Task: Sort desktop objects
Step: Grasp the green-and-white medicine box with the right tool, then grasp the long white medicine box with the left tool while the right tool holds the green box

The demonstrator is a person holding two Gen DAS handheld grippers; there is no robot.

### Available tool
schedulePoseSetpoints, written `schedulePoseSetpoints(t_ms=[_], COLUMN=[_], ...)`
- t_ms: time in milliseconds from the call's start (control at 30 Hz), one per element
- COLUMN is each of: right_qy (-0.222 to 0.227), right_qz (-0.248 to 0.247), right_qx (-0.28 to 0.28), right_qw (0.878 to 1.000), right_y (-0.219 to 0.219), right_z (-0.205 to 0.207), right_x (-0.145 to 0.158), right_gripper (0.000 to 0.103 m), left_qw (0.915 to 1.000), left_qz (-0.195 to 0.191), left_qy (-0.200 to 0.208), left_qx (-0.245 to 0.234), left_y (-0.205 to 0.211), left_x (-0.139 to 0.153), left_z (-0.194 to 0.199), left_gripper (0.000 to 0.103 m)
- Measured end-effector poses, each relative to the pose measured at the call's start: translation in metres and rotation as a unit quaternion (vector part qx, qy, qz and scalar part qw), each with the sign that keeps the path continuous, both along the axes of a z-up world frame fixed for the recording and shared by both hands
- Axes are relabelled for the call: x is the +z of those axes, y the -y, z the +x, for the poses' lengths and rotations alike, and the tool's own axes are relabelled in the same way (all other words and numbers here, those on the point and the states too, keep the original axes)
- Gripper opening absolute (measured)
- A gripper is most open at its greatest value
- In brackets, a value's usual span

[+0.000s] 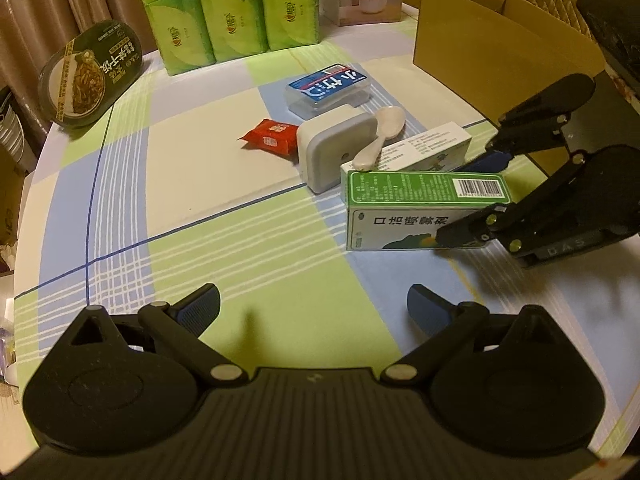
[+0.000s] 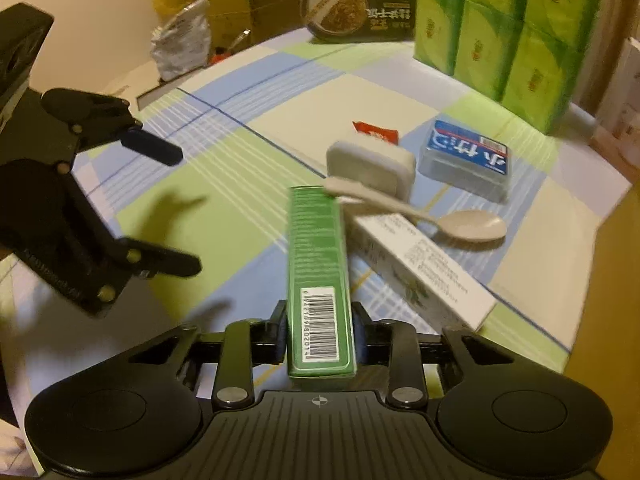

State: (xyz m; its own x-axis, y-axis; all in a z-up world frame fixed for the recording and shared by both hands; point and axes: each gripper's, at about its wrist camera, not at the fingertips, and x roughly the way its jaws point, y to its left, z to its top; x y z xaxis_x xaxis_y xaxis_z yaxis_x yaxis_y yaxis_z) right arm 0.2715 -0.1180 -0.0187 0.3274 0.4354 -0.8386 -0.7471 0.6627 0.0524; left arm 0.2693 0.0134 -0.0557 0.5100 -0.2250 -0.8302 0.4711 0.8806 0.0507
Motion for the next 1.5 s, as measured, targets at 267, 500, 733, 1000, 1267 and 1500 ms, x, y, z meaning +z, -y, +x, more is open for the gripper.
schedulePoseSetpoints(t_ms=[267,500,733,1000,1267,1500], right_qy=[0.018,0.062,0.091,0.118,0.132,0.09], right_qz=[-0.015,-0.051,-0.051,-0.043,-0.035,-0.012], right_qx=[-0.072,-0.185,-0.254,-0.278,-0.268,-0.206], right_qw=[0.997,0.979,0.962,0.952,0.954,0.974], right_y=[0.024,0.055,0.062,0.057,0.05,0.048], right_z=[-0.035,-0.071,-0.077,-0.056,-0.015,-0.03], right_x=[0.015,0.014,0.006,0.0,-0.006,-0.002], right_gripper=[0.027,0.027,0.027,0.027,0.028,0.027], left_qw=[1.0,0.9997,0.9993,0.9989,0.9992,0.9992], left_qz=[-0.008,-0.017,-0.024,-0.027,-0.011,-0.005], left_qy=[0.005,0.014,0.014,0.01,0.008,0.002], left_qx=[0.0,-0.013,-0.027,-0.036,-0.038,-0.039], left_y=[0.001,0.011,0.025,0.037,0.034,0.03], left_x=[0.005,0.012,0.013,0.008,0.003,-0.002], left_z=[0.0,-0.004,-0.006,-0.005,-0.001,0.002], left_gripper=[0.098,0.098,0.098,0.098,0.098,0.098])
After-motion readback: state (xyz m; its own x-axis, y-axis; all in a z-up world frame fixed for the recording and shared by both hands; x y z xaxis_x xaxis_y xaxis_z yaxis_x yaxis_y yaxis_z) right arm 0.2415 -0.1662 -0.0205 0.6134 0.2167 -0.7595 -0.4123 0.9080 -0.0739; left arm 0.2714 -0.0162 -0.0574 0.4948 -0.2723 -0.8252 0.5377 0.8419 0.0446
